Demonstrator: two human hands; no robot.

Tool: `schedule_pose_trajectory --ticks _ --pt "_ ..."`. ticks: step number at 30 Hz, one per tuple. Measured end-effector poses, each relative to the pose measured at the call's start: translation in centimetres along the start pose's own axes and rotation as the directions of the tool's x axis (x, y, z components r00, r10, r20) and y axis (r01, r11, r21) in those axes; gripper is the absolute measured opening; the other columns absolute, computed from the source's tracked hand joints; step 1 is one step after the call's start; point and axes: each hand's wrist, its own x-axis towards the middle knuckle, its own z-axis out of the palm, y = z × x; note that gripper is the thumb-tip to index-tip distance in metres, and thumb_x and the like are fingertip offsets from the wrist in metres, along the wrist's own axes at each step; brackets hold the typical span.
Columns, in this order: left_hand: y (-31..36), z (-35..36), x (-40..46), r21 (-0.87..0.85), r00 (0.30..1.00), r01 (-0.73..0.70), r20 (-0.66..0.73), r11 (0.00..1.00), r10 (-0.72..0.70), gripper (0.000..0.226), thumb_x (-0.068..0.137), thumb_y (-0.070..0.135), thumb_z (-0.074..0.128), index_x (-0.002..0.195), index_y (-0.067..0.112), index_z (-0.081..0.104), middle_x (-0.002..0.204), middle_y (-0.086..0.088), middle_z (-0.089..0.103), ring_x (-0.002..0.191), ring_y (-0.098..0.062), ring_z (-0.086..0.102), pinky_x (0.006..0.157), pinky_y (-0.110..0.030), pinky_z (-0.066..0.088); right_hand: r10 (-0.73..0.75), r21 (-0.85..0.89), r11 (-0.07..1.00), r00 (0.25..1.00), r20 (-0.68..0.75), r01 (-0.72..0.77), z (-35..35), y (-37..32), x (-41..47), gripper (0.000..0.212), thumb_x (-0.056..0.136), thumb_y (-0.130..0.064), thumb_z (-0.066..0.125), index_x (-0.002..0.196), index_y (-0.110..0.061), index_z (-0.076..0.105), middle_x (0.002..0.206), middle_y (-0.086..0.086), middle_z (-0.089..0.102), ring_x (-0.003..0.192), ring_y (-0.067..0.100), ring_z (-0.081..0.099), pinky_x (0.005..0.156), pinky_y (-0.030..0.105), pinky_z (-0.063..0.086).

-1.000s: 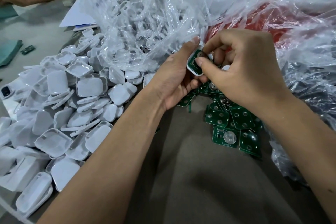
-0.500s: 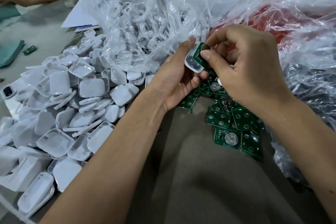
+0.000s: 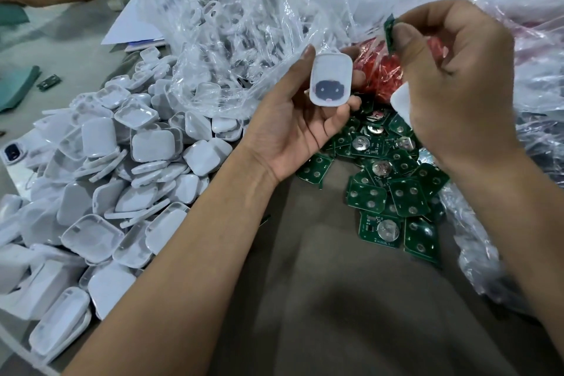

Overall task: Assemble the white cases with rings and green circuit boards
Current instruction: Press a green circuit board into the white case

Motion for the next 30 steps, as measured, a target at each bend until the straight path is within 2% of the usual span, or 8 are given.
schedule_pose_trajectory --ticks 2,3,7,10,12,15,20,30 --pt "0.1 0.0 0.0 -0.026 1.0 0.001 0.012 1.0 -0.001 0.045 0.109 0.038 0.038 0.122 0.002 0.063 0.09 -0.014 0.071 0.067 -0.019 0.067 0.061 -0.02 0.059 0.105 0.161 0.981 0.994 0.018 -0.106 0.1 0.3 0.1 0.014 0.101 -0.026 0.066 0.106 -0.013 0.068 0.099 0.008 0.075 0.087 0.022 0.072 0.081 0.042 0.059" --pt "0.1 0.0 0.0 -0.039 1.0 0.001 0.018 0.999 0.0 0.045 0.109 0.038 0.038 0.122 0.002 0.062 0.089 -0.014 0.071 0.067 -0.019 0.067 0.06 -0.02 0.059 0.152 0.218 0.964 0.988 0.024 -0.153 0.1 0.4 0.1 0.011 0.098 -0.022 0.069 0.103 -0.013 0.068 0.094 0.006 0.076 0.085 0.02 0.073 0.08 0.041 0.06" --pt "0.0 -0.2 0.0 -0.066 0.999 -0.004 0.044 0.998 0.007 0.046 0.109 0.037 0.038 0.12 0.002 0.065 0.091 -0.014 0.072 0.07 -0.021 0.068 0.062 -0.022 0.06 0.224 0.304 0.928 0.975 0.002 -0.214 0.1 0.9 0.2 0.01 0.096 -0.009 0.069 0.103 -0.015 0.066 0.067 -0.012 0.065 0.064 0.007 0.059 0.066 0.025 0.05" --pt "-0.1 -0.4 0.0 -0.085 0.998 -0.025 0.062 0.996 0.031 0.046 0.109 0.035 0.039 0.118 0.003 0.07 0.097 -0.016 0.072 0.075 -0.025 0.069 0.067 -0.026 0.062 0.004 0.15 0.989 0.999 -0.034 0.001 -0.5 0.7 0.1 0.022 0.098 -0.003 0.053 0.105 -0.011 0.072 0.066 -0.005 0.056 0.056 0.009 0.042 0.056 0.021 0.036" --pt "-0.1 -0.5 0.1 -0.108 0.997 -0.04 0.054 0.993 0.046 0.044 0.109 0.034 0.04 0.12 0.003 0.069 0.1 -0.017 0.073 0.079 -0.027 0.071 0.071 -0.028 0.063 -0.191 0.036 0.981 0.982 0.005 0.191 -0.5 0.2 -0.2 0.027 0.096 0.0 0.051 0.097 -0.006 0.077 0.075 0.001 0.067 0.059 0.003 0.049 0.057 0.018 0.035" --pt "0.1 -0.6 0.2 -0.145 0.997 -0.052 0.047 0.988 0.059 0.045 0.108 0.034 0.041 0.114 0.004 0.074 0.099 -0.016 0.074 0.08 -0.026 0.073 0.077 -0.031 0.062 -0.403 -0.091 0.905 0.906 0.129 0.416 -0.1 -0.3 -0.8 0.027 0.091 0.004 0.054 0.091 -0.003 0.08 0.077 0.009 0.066 0.064 0.022 0.058 0.056 0.031 0.042" --pt "0.2 -0.7 0.1 -0.134 0.997 -0.065 0.032 0.989 0.07 0.047 0.109 0.032 0.039 0.107 0.005 0.077 0.099 -0.016 0.074 0.086 -0.021 0.073 0.082 -0.031 0.061 -0.426 -0.135 0.873 0.868 0.255 0.468 0.1 -0.2 -1.0 0.027 0.092 0.002 0.057 0.1 -0.004 0.082 0.076 0.012 0.062 0.063 0.021 0.051 0.059 0.023 0.035" --pt "0.3 -0.6 0.0 -0.121 0.997 -0.067 0.02 0.99 0.07 0.044 0.106 0.031 0.043 0.106 0.002 0.076 0.102 -0.02 0.071 0.09 -0.025 0.072 0.081 -0.033 0.062 -0.385 -0.186 0.872 0.868 0.316 0.454 0.0 -0.1 -0.8 0.026 0.095 -0.002 0.059 0.106 -0.01 0.082 0.077 0.01 0.06 0.065 0.019 0.051 0.062 0.014 0.034"
